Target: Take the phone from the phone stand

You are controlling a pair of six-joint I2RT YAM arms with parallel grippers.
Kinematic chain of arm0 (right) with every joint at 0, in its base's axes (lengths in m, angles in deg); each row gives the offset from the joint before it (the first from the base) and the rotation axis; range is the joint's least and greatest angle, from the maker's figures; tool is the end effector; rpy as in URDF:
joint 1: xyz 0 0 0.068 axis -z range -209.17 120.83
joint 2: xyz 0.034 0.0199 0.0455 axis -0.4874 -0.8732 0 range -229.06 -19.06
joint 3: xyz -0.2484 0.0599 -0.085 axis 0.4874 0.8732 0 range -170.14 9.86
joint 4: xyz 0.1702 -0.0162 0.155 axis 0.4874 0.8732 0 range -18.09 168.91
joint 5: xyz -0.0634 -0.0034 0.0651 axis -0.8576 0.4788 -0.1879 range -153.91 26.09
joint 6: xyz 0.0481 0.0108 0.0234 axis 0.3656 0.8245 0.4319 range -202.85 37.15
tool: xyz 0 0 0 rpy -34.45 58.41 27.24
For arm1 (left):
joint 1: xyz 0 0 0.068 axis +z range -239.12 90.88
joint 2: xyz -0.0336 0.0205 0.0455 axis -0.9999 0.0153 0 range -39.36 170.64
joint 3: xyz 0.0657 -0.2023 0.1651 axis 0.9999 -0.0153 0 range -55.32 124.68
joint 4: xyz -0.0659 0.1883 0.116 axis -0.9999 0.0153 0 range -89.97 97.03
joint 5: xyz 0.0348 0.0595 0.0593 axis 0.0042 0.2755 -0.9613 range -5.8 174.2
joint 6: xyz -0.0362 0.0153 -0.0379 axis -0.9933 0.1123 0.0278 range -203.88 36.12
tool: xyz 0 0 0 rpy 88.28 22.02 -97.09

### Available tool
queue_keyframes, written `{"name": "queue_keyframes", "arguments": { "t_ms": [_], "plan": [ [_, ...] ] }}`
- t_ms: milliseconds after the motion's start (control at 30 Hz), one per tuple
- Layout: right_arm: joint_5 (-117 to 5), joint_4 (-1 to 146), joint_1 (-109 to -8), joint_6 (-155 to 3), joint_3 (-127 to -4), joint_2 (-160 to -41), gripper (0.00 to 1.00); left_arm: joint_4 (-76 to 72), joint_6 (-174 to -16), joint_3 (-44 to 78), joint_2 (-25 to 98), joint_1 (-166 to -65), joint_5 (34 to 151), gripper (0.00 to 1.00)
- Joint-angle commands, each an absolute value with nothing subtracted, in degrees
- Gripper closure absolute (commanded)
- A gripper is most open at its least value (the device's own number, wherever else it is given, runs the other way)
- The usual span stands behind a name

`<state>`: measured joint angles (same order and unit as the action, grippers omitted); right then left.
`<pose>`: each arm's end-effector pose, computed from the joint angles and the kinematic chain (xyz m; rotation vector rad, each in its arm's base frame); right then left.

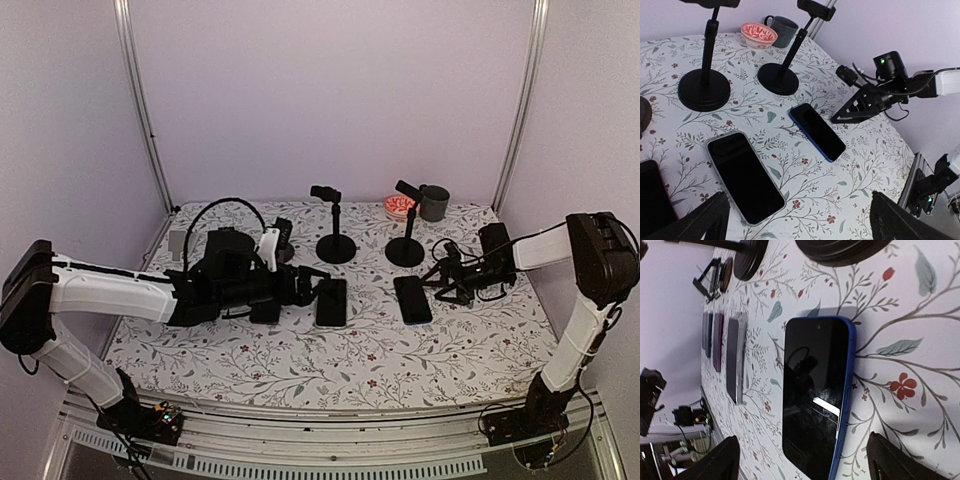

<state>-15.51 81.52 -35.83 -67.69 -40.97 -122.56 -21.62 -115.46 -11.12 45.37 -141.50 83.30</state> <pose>0.2975 0.0624 0.1475 -0.0935 2.5735 1.2490 0.1841 -0.2380 0.2448 0.3542 1.9924 -0.9556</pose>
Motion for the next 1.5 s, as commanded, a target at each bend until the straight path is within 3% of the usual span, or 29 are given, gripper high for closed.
{"name": "queue_keyframes", "arguments": {
  "t_ms": [0, 567, 1067, 1467],
  "plan": [
    [-21.40, 82.98, -35.35, -68.64, -40.27, -116.55, 0.01, -14.61, -115.81, -8.69, 43.51, -138.67, 83.46, 0.01],
    [-24.59, 75.70, -35.29, -67.71, -34.11, -89.66, 0.01, 10.18, -116.95, -2.00, 34.82, -126.11, 79.28, 0.01],
    [-27.91, 70.29, -35.34, -65.49, -21.26, -71.42, 0.01, 11.62, -119.46, -11.00, 28.29, -123.75, 73.35, 0.01],
    [-28.65, 66.81, -35.31, -63.34, -16.39, -67.93, 0.01, 10.88, -119.03, -13.62, 26.63, -123.75, 71.22, 0.01]
  ]
}}
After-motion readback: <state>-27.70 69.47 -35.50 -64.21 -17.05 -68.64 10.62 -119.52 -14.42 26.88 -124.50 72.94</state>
